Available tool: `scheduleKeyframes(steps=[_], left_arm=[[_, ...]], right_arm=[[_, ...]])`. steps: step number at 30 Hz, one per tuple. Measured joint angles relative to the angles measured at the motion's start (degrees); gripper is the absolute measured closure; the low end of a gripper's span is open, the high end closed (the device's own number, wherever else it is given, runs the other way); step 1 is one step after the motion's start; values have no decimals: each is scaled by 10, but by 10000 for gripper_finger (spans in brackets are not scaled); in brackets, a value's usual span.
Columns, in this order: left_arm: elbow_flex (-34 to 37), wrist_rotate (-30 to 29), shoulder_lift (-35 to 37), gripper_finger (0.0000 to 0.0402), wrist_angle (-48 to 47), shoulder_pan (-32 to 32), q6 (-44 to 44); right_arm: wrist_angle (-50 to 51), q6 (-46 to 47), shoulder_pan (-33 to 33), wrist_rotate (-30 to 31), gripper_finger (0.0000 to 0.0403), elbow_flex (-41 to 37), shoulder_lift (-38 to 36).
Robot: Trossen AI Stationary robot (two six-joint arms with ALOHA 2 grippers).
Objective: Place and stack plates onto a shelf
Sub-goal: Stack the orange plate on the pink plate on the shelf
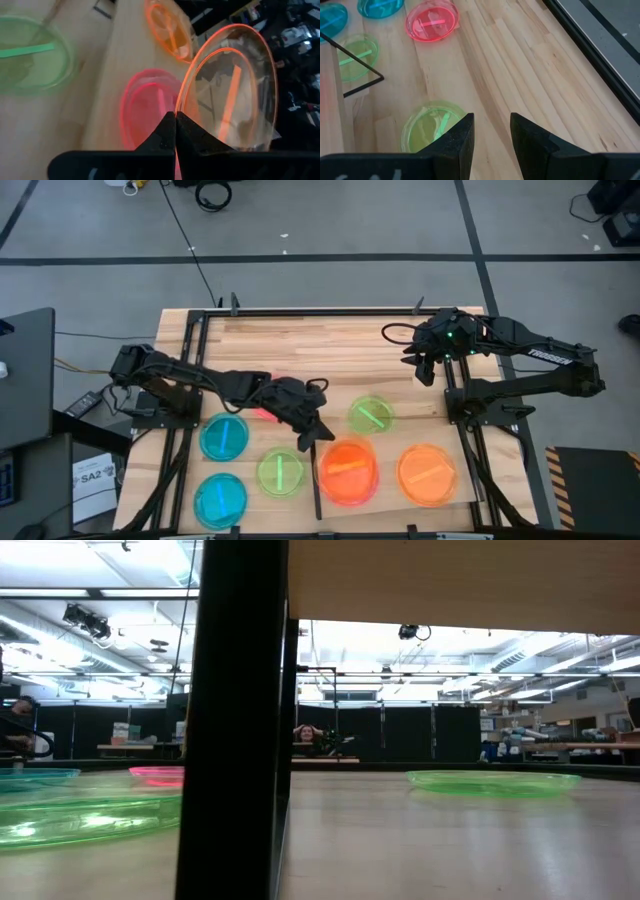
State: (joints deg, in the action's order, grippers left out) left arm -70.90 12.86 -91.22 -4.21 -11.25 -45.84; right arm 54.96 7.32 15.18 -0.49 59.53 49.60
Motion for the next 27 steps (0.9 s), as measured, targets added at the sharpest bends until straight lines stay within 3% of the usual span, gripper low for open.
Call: scheduleKeyframes(steps=[27], left_arm=[[0, -12, -46, 396, 14, -8, 2]], right_arm=[[0, 0, 0, 0, 270, 0, 0]])
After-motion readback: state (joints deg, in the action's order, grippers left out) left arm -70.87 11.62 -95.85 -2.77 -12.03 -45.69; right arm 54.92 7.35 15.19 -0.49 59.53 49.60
